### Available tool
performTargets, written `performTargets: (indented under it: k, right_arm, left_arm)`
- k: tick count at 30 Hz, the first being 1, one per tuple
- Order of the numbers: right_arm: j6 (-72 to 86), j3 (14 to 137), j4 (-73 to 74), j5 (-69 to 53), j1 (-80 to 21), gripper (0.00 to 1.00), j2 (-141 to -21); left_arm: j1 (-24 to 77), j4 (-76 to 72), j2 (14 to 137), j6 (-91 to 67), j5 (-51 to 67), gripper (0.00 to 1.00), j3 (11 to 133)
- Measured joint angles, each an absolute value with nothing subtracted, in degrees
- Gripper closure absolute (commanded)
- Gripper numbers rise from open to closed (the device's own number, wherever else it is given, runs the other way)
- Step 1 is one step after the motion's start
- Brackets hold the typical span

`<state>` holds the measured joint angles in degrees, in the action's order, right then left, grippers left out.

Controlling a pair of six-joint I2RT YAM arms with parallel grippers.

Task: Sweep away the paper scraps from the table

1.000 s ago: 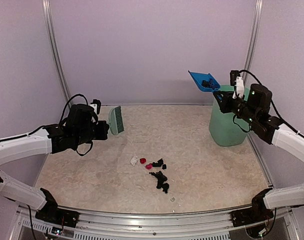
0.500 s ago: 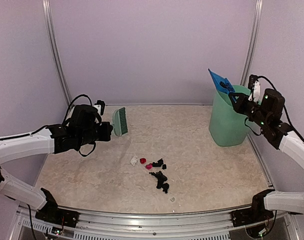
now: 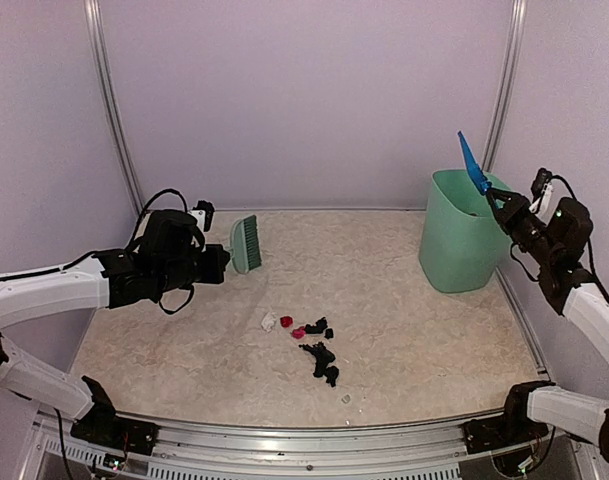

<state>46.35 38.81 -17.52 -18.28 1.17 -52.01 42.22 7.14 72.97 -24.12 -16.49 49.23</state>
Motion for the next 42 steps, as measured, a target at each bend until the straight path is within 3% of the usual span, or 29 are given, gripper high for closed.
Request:
performTargets:
  k: [13,29,34,42]
  right_arm:
    - [68.99,31.97,-37.69,-32.40,9.04,1.00,-56.75]
    - [95.79,27.22,-60.53,-35.20,9.41,1.00,-63.86]
    - [95.96,27.86,-61.19,-36.71,9.41,1.00,-64.86]
    - [82.87,34.85,-49.47,-38.89,8.99,1.00,-61.54]
  left_arm:
    - [42.59,6.83,72.97,-24.18,-15.86,1.00,49.25]
    - [42.81,6.83,72.93,-24.21,-15.90,1.00,49.91]
    - [42.81,6.85,72.90,-24.21,-15.92,1.00,49.91]
    - [42.83,6.90,72.10,-24.45,-16.29,1.00,49.91]
